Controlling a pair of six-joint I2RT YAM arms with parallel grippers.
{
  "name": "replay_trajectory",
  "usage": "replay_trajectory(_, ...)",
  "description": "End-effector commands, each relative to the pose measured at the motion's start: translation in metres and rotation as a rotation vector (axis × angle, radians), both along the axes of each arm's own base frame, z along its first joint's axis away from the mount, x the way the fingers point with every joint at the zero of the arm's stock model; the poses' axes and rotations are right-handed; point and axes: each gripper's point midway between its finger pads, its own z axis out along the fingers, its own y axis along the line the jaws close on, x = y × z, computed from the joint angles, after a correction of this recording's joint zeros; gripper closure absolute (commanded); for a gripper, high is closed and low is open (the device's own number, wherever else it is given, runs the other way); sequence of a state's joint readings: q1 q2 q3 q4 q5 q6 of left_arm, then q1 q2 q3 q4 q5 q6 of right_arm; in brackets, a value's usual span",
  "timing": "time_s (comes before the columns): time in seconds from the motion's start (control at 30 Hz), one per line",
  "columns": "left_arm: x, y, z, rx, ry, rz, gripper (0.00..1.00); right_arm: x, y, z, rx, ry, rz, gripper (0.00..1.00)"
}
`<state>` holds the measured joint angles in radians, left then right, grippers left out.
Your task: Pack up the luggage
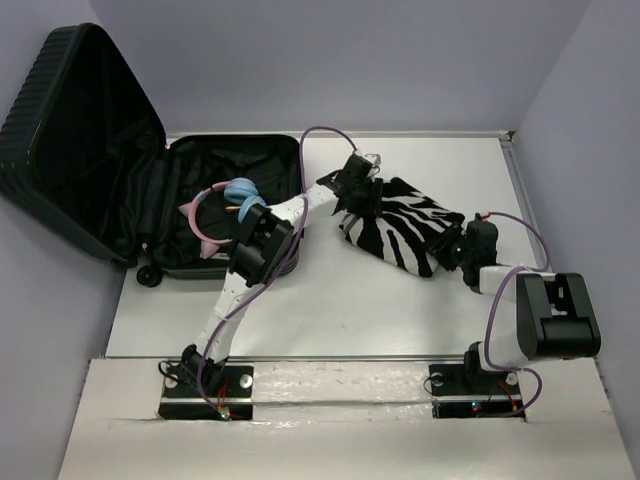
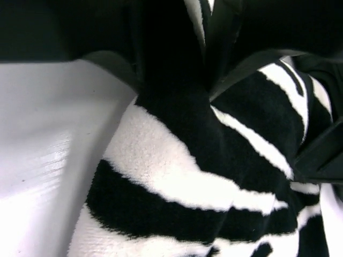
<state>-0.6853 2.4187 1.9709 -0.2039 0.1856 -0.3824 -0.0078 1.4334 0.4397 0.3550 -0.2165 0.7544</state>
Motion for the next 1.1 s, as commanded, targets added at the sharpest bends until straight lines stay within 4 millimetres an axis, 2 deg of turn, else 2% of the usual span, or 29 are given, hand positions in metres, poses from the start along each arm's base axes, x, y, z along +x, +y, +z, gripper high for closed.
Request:
replay_trajectory(0.0,-0.032,0.001,-0.032,0.01,0.108,-0.052,0.56,0.011,0.008,0.01,0.042,-0.058,0.029,0.7)
replay_trajectory(0.03,-0.034,0.003,-0.034,0.013,0.112,-0.051,0.64,0.011,0.009,0.012,0.048,-0.064,0.038,0.73)
replay_trajectory(0.07,-0.032,0.001,-0.026,-0.004,0.095,-0.049,0.79,0.012,0.011,0.015,0.052,-0.075,0.044,0.76)
replay_trajectory(0.13,-0.034,-0.001,-0.019,-0.031,0.088,-0.05,0.91,0.013,0.015,0.025,0.065,-0.109,0.073,0.83)
replay_trajectory(0.17,-0.035,-0.002,-0.007,-0.055,0.068,-0.055,0.94,0.014,0.018,0.03,0.074,-0.123,0.087,0.85)
replay_trajectory(0.2,-0.038,0.001,-0.006,-0.06,0.072,-0.047,0.94,0.015,0.019,0.038,0.075,-0.146,0.095,0.89)
replay_trajectory(0.27,-0.039,0.0,0.011,-0.091,0.046,-0.047,0.94,0.016,0.022,0.05,0.081,-0.179,0.112,0.93)
replay_trajectory(0.3,-0.037,-0.002,0.038,-0.127,0.003,-0.05,0.94,0.016,0.023,0.056,0.085,-0.194,0.124,0.93)
replay_trajectory(0.37,-0.039,-0.001,0.06,-0.158,-0.026,-0.048,0.94,0.016,0.025,0.075,0.085,-0.244,0.138,0.93)
replay_trajectory(0.4,-0.039,-0.001,0.09,-0.196,-0.071,-0.052,0.94,0.016,0.03,0.083,0.088,-0.258,0.159,0.93)
replay_trajectory(0.5,-0.043,-0.002,0.142,-0.263,-0.136,-0.069,0.94,0.016,0.035,0.11,0.081,-0.312,0.181,0.93)
replay_trajectory(0.57,-0.042,0.0,0.168,-0.289,-0.17,-0.065,0.94,0.019,0.05,0.137,0.085,-0.365,0.222,0.93)
replay_trajectory(0.6,-0.044,0.004,0.187,-0.302,-0.192,-0.063,0.94,0.019,0.055,0.145,0.09,-0.375,0.238,0.93)
replay_trajectory(0.63,-0.041,0.008,0.203,-0.315,-0.218,-0.054,0.94,0.022,0.067,0.166,0.092,-0.416,0.269,0.93)
replay_trajectory(0.67,-0.042,0.014,0.219,-0.319,-0.237,-0.048,0.94,0.025,0.072,0.174,0.094,-0.425,0.277,0.93)
replay_trajectory(0.7,-0.034,0.025,0.229,-0.321,-0.249,-0.029,0.94,0.028,0.079,0.179,0.1,-0.43,0.291,0.93)
replay_trajectory(0.73,-0.028,0.031,0.25,-0.337,-0.279,-0.021,0.94,0.031,0.086,0.188,0.106,-0.442,0.307,0.93)
replay_trajectory(0.77,-0.028,0.043,0.258,-0.325,-0.275,-0.007,0.94,0.031,0.102,0.197,0.117,-0.455,0.344,0.93)
replay_trajectory(0.8,-0.024,0.054,0.269,-0.323,-0.291,0.009,0.94,0.038,0.112,0.221,0.128,-0.499,0.356,0.93)
replay_trajectory(0.83,-0.01,0.076,0.278,-0.311,-0.311,0.052,0.94,0.044,0.123,0.225,0.133,-0.5,0.372,0.93)
replay_trajectory(0.87,-0.006,0.092,0.287,-0.304,-0.314,0.076,0.94,0.047,0.135,0.234,0.139,-0.515,0.392,0.93)
replay_trajectory(0.9,-0.005,0.109,0.303,-0.308,-0.337,0.1,0.94,0.05,0.158,0.264,0.148,-0.577,0.429,0.93)
replay_trajectory(0.93,0.008,0.14,0.304,-0.284,-0.353,0.158,0.94,0.059,0.174,0.256,0.152,-0.552,0.453,0.93)
replay_trajectory(1.0,0.009,0.185,0.316,-0.244,-0.382,0.245,0.94,0.067,0.205,0.26,0.16,-0.554,0.508,0.93)
replay_trajectory(1.03,0.016,0.231,0.312,-0.208,-0.39,0.349,0.94,0.074,0.237,0.261,0.174,-0.547,0.56,0.93)
replay_trajectory(1.07,0.015,0.232,0.291,-0.19,-0.346,0.361,0.94,0.069,0.249,0.282,0.183,-0.586,0.588,0.93)
